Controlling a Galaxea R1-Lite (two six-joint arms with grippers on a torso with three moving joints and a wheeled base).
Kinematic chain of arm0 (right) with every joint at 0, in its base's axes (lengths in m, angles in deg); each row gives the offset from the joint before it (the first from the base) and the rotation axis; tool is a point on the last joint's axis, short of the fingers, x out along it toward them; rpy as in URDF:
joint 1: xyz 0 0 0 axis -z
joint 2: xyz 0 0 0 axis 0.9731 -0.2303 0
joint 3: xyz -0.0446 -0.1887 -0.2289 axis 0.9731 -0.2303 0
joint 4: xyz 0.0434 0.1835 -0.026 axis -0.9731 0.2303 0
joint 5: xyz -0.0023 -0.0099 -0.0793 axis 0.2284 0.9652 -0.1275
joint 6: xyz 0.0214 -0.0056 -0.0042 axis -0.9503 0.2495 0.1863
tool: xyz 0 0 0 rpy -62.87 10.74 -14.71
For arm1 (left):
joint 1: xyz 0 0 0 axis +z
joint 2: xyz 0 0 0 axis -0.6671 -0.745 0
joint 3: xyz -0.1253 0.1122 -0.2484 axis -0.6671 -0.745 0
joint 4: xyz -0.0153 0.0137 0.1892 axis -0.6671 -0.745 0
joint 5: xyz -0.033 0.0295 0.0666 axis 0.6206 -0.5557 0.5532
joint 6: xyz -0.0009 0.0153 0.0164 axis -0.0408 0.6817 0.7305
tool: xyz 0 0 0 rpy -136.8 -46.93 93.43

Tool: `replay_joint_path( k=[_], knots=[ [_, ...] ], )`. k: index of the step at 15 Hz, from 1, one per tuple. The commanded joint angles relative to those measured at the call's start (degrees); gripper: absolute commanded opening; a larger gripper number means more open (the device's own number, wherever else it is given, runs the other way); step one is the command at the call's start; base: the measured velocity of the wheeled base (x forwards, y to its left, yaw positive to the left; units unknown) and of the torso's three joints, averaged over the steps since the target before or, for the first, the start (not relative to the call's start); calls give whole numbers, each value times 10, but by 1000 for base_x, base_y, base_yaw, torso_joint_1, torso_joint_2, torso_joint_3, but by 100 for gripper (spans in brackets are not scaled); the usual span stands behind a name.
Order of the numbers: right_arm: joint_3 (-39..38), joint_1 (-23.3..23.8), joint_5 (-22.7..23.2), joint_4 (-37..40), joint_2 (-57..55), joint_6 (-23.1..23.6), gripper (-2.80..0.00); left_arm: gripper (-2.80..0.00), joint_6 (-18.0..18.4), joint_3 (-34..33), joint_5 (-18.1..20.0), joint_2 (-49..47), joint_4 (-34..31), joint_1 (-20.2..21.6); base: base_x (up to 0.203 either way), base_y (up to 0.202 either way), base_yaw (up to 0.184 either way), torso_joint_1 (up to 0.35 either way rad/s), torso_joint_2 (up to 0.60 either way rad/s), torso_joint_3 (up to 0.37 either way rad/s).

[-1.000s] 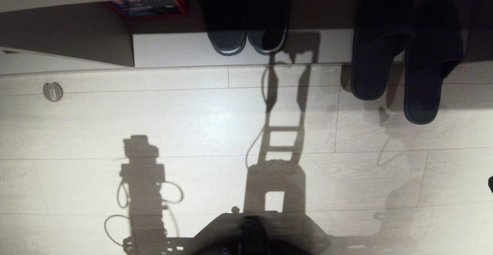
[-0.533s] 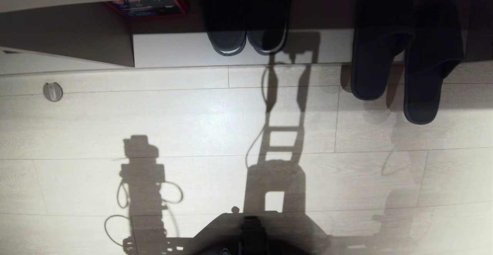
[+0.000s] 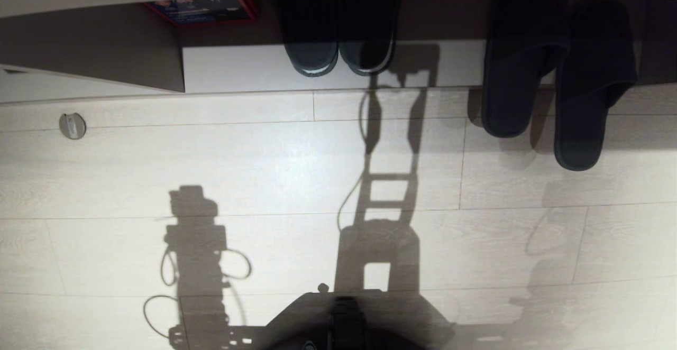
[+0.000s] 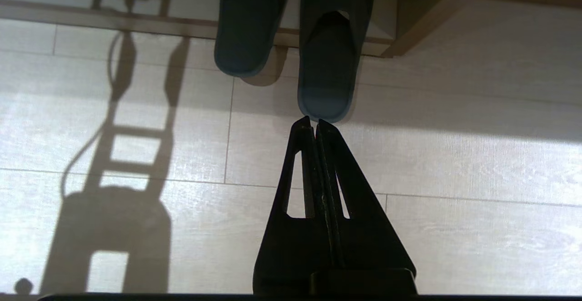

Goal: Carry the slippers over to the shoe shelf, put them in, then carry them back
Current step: Pick up the slippers in the shoe cabinet

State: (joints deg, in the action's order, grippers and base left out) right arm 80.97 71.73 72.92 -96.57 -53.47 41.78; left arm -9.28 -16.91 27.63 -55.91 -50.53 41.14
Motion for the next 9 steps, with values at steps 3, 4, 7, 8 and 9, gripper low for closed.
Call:
replay_joint_path(
  k=[3, 4, 7, 8, 9],
  knots=[
    [-23, 3, 2, 85, 60, -14, -280, -280, -1, 0, -1, 0, 0, 0, 0, 0, 0, 0, 0, 0],
    [-23, 3, 4, 136, 60, -15, -280, -280, -1, 0, 0, 0, 0, 0, 0, 0, 0, 0, 0, 0],
    [-23, 2, 0, 157, 60, -21, -280, -280, -1, 0, 0, 0, 0, 0, 0, 0, 0, 0, 0, 0],
    [-23, 2, -12, 150, 60, -23, -280, -280, -1, 0, 0, 0, 0, 0, 0, 0, 0, 0, 0, 0],
    [-23, 2, -17, 140, 60, -23, -280, -280, -1, 0, 0, 0, 0, 0, 0, 0, 0, 0, 0, 0]
  ],
)
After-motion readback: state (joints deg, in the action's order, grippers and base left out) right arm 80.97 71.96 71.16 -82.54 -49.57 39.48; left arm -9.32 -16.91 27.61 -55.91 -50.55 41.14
